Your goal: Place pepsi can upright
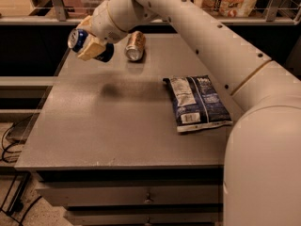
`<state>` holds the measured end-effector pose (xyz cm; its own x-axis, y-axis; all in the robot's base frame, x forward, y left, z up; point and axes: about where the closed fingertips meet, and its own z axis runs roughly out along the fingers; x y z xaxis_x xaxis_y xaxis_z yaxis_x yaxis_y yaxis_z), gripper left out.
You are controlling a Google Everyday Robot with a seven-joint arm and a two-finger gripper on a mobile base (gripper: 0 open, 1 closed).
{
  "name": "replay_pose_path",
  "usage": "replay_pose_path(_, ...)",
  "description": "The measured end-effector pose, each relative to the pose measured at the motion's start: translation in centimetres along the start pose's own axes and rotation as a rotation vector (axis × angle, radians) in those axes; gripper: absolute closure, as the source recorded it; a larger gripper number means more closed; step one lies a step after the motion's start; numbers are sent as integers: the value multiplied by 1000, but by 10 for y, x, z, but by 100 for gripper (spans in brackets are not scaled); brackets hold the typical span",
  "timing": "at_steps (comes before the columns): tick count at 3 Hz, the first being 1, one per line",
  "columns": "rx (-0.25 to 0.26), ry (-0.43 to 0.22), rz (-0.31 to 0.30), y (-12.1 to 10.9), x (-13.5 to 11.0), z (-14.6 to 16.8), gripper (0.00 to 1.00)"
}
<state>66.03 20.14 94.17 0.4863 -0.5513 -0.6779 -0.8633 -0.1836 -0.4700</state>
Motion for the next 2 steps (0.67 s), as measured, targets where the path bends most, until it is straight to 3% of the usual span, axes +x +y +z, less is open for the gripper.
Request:
replay_pose_path(1,-22,-112,68,20,2,-4,100)
replay_pose_path(2,-36,-178,114,36,-1,-9,100)
